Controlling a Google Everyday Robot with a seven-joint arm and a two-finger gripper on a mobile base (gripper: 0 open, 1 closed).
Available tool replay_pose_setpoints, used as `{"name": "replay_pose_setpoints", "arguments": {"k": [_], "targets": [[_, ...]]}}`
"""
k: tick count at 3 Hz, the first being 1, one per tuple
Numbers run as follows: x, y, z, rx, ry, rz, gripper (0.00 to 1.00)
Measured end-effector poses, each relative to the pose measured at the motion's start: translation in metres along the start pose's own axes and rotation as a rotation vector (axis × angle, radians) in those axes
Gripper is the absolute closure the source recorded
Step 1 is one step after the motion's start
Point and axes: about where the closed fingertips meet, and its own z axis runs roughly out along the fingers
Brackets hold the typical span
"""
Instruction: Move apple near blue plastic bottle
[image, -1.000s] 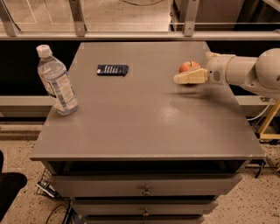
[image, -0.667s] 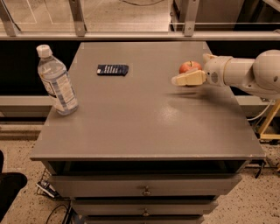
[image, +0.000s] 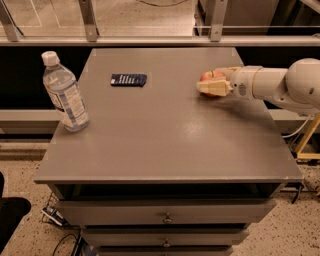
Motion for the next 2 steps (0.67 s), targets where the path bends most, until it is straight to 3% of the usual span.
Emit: {"name": "replay_pose_setpoints", "arguments": {"k": [2], "targets": [[-0.0002,0.0038,0.0048,-0.009,0.000,0.000,0.89]]}}
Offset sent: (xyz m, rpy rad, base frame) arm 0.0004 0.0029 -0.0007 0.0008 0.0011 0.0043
